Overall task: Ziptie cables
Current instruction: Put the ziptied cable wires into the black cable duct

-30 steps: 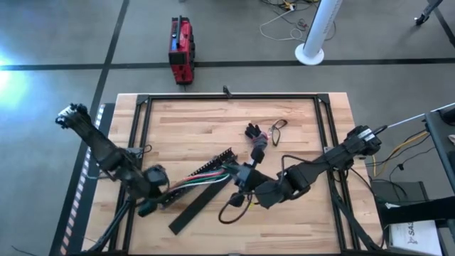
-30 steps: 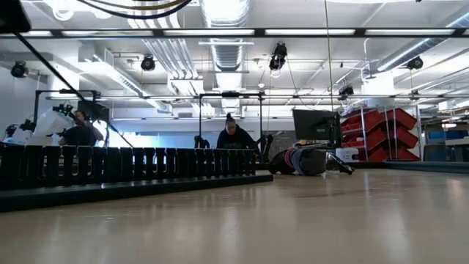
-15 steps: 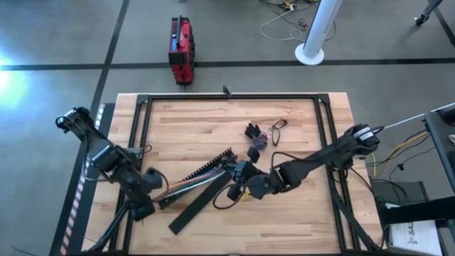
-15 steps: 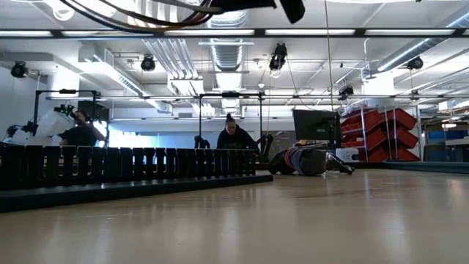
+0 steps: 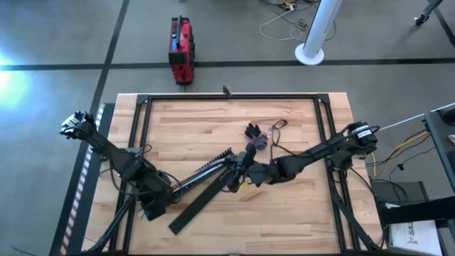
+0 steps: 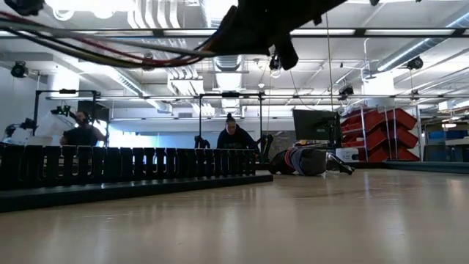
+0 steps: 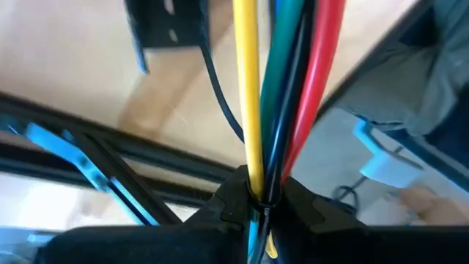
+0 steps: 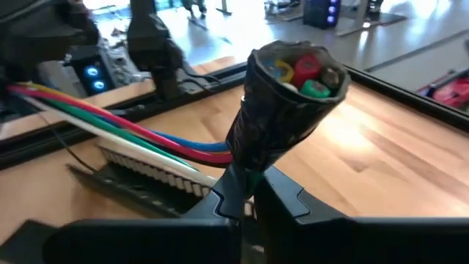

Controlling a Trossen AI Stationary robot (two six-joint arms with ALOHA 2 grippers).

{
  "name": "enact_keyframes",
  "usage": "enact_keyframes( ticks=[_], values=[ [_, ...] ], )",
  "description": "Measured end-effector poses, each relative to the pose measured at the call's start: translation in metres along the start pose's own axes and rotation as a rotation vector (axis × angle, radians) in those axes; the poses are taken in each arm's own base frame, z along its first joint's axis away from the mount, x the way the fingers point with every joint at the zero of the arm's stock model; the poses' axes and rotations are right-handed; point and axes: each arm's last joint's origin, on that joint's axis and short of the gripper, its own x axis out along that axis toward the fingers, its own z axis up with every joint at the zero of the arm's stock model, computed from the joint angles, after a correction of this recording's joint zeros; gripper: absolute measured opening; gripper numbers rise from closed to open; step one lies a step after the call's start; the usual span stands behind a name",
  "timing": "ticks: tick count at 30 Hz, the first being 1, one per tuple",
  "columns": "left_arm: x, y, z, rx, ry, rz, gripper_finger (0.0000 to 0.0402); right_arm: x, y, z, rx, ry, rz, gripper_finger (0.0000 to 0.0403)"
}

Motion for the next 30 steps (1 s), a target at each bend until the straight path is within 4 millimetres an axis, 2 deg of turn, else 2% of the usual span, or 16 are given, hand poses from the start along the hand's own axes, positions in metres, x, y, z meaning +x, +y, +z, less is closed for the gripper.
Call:
enact_keyframes(
  ticks=[7, 12, 16, 19, 23, 30],
  values=[
    [0.01, 0.017, 0.014, 0.012, -0.09, 0.108, 0.0021, 0.017, -0.019, -0.003, -0.018, 0.017, -0.075, 0.0008],
    [0.022, 0.026, 0.018, -0.013, -0.072, 0.149, 0.0021, 0.042, -0.026, -0.023, -0.018, 0.084, -0.088, 0.0008],
    [0.037, 0.028, 0.025, 0.004, -0.076, 0.106, 0.0021, 0.057, -0.03, -0.034, -0.024, 0.114, -0.12, 0.0008],
    [0.051, 0.026, 0.032, 0.04, -0.073, 0.018, 0.0021, 0.061, -0.031, -0.033, -0.015, 0.112, -0.128, 0.0008],
    [0.065, 0.032, 0.036, 0.05, -0.077, -0.011, 0.0021, 0.062, -0.034, -0.036, 0.036, 0.151, -0.125, 0.0008],
    [0.071, 0.037, 0.039, 0.068, -0.12, 0.013, 0.0021, 0.061, -0.04, -0.048, 0.086, 0.267, -0.115, 0.0008]
  ],
)
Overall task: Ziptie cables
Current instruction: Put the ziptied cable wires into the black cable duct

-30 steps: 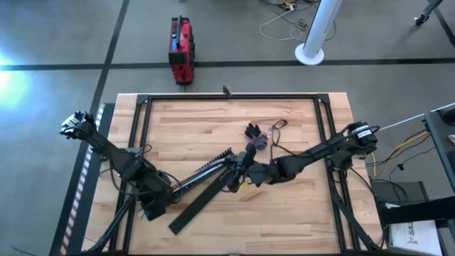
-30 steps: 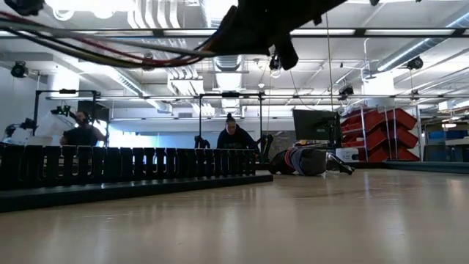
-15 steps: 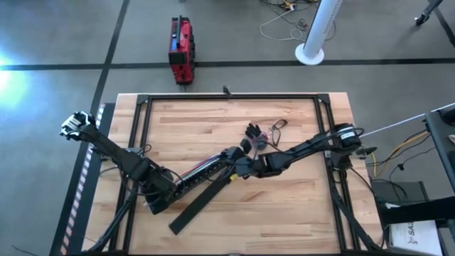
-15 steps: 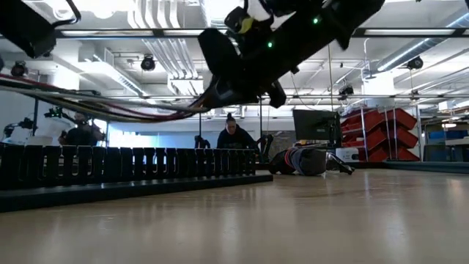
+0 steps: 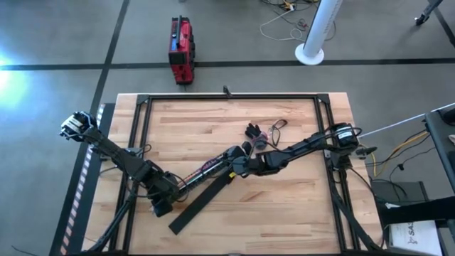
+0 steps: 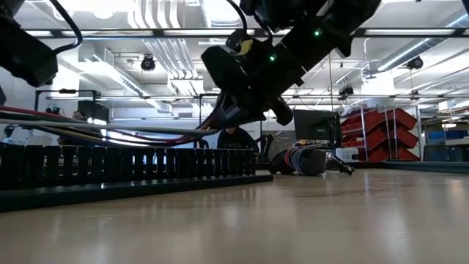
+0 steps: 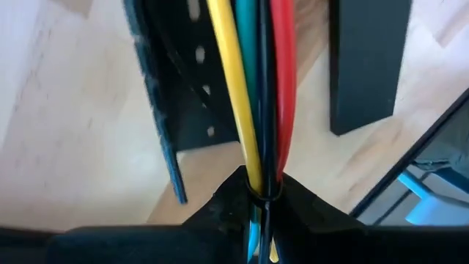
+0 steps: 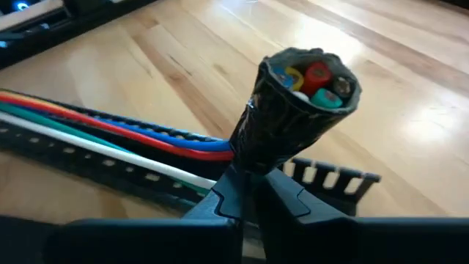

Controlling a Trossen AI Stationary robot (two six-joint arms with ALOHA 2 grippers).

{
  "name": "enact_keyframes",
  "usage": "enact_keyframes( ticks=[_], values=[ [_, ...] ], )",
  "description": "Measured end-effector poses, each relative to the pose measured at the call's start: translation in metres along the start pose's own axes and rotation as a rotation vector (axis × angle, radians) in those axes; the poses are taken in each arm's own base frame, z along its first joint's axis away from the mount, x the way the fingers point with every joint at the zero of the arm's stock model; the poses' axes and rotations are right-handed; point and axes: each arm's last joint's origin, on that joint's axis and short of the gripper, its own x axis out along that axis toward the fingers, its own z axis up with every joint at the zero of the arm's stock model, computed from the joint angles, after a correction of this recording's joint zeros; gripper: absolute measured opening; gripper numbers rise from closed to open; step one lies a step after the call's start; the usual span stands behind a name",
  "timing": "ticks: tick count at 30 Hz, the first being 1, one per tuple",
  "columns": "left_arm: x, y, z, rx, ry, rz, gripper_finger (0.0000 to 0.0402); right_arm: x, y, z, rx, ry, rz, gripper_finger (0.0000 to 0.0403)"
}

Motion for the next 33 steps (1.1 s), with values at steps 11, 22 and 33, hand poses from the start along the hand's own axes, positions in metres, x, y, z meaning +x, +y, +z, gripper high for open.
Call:
enact_keyframes(
  ticks=[11, 22, 33],
  values=[
    [0.013, 0.01, 0.003, 0.033, -0.079, 0.037, 0.0021, 0.003, -0.009, -0.003, -0.023, 0.086, -0.005, 0.0008],
    [0.013, 0.008, 0.006, 0.11, -0.153, 0.037, 0.0032, 0.008, -0.018, -0.001, -0.011, 0.094, -0.037, 0.0009],
    [0.013, 0.008, 0.006, 0.119, -0.15, 0.039, 0.0052, 0.01, -0.024, 0.0, 0.019, 0.109, -0.06, 0.0036]
  ],
)
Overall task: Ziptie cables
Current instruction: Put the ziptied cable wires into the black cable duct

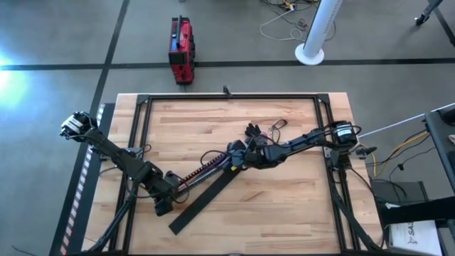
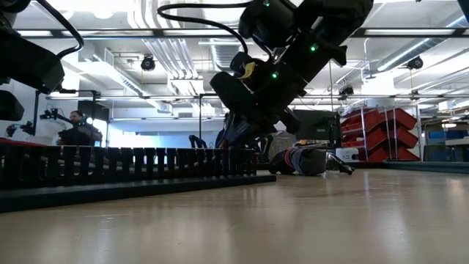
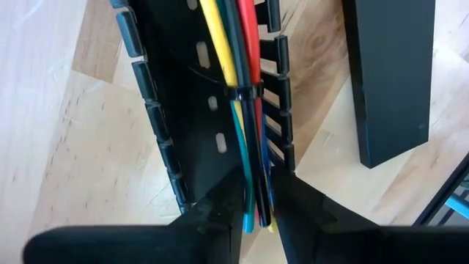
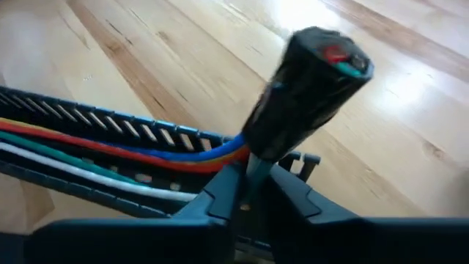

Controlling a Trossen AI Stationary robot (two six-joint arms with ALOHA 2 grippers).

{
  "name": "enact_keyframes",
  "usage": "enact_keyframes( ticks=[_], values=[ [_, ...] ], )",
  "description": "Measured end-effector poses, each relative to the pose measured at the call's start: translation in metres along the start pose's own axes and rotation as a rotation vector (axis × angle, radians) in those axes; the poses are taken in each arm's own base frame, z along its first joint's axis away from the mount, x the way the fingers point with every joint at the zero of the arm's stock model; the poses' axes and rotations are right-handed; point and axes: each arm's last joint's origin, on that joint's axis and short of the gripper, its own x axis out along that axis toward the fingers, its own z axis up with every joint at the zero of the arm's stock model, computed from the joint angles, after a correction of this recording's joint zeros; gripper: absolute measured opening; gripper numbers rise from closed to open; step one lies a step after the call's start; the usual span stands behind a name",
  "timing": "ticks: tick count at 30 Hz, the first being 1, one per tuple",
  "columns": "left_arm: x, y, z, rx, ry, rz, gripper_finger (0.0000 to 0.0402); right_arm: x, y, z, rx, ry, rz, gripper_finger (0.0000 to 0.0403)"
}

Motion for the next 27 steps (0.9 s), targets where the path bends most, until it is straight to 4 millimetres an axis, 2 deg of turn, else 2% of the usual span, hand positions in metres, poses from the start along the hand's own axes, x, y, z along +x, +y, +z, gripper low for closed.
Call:
enact_keyframes(
  ticks=[7, 16, 22, 27],
  values=[
    [0.0, 0.0, 0.0, 0.02, -0.003, 0.003, 0.0051, -0.003, 0.002, 0.0, -0.014, 0.055, 0.066, 0.0101],
    [0.0, 0.0, 0.0, 0.029, 0.005, -0.003, 0.0005, -0.016, 0.003, 0.01, -0.064, 0.2, 0.019, 0.017],
    [0.0, -0.001, -0.002, 0.031, 0.056, -0.03, 0.0002, -0.03, 0.0, 0.018, -0.097, 0.256, -0.03, 0.0191],
    [0.0, -0.001, -0.004, 0.024, 0.111, -0.048, 0.0002, -0.04, -0.002, 0.026, -0.097, 0.22, -0.039, 0.0191]
  ],
)
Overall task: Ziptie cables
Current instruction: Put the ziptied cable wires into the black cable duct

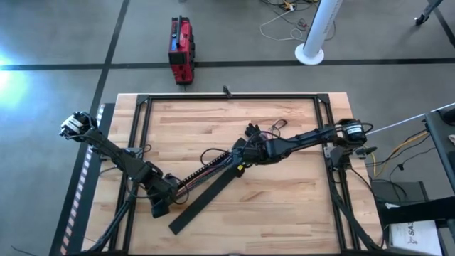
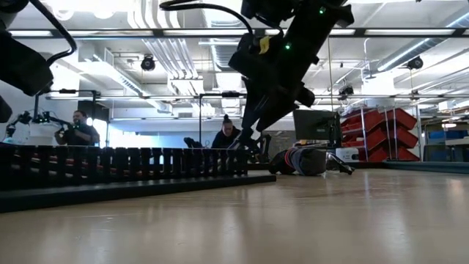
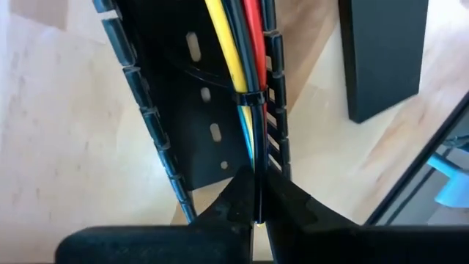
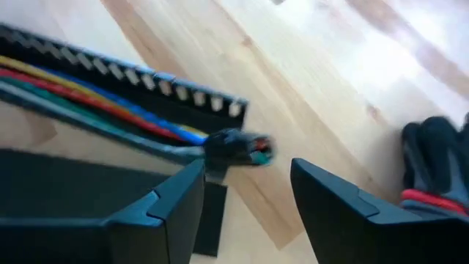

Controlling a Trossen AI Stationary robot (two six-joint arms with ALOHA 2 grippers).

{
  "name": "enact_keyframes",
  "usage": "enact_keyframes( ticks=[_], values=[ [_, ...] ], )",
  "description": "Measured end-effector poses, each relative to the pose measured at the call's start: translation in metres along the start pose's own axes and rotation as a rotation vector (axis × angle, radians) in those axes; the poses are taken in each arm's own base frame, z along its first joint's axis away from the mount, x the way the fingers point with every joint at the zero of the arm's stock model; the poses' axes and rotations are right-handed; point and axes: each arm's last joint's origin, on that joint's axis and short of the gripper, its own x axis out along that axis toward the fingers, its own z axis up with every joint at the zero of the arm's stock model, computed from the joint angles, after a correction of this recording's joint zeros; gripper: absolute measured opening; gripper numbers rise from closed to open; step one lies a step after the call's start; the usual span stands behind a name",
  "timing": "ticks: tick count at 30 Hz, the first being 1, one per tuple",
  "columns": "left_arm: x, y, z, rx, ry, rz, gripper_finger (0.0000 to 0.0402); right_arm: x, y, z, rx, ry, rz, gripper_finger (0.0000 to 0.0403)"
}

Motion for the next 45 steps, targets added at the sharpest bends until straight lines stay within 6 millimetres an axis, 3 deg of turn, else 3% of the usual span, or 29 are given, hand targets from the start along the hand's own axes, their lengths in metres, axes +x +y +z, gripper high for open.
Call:
enact_keyframes(
  ticks=[9, 17, 26, 37, 45],
  values=[
    [-0.002, -0.002, -0.001, -0.001, 0.026, -0.015, 0.0002, 0.011, 0.003, -0.002, -0.004, -0.039, -0.02, 0.0167],
    [-0.002, -0.002, -0.001, -0.001, 0.03, -0.018, 0.0025, 0.037, 0.009, -0.006, -0.006, -0.074, -0.021, 0.0097],
    [-0.002, -0.001, 0.0, 0.016, -0.015, 0.012, 0.0103, 0.054, 0.012, -0.008, 0.0, -0.056, 0.068, 0.0004],
    [-0.003, 0.0, 0.003, 0.026, -0.109, 0.063, 0.0218, 0.054, 0.012, -0.009, -0.006, -0.046, 0.069, 0.0001],
    [-0.011, -0.002, 0.0, 0.014, -0.049, 0.067, 0.0274, 0.054, 0.012, -0.009, -0.003, -0.045, 0.074, 0.0002]
  ],
)
